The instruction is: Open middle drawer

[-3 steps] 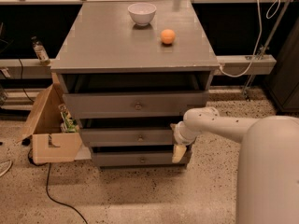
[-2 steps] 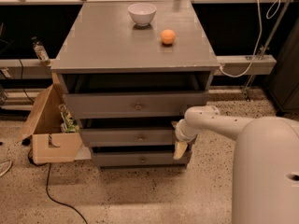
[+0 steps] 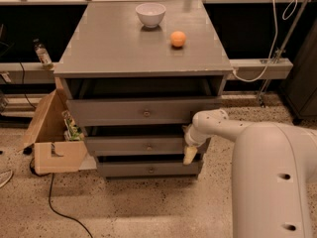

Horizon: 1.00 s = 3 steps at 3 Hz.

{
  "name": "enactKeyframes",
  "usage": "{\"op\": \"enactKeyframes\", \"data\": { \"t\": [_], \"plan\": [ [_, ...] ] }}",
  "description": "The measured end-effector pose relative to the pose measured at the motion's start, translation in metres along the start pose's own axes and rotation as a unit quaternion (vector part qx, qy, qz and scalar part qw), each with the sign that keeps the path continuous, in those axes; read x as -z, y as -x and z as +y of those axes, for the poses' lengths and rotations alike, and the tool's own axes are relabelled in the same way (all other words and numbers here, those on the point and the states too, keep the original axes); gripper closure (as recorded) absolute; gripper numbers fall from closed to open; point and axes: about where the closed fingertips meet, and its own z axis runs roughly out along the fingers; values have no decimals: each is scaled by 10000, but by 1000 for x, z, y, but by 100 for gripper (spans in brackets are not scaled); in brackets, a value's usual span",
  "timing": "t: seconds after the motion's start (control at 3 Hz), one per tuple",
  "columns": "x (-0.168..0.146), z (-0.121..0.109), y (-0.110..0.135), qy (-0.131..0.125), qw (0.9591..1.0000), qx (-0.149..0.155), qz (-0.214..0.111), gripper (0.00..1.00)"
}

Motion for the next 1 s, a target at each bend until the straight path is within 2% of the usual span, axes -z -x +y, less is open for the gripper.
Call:
{"op": "enactKeyframes", "data": {
  "t": [0.33, 0.67, 1.0],
  "plan": [
    [-9, 6, -3, 76, 9999, -75, 22, 15],
    [-4, 22, -3, 127, 9999, -87, 25, 38],
    [8, 52, -2, 275, 9996, -78, 41, 62]
  ]
}}
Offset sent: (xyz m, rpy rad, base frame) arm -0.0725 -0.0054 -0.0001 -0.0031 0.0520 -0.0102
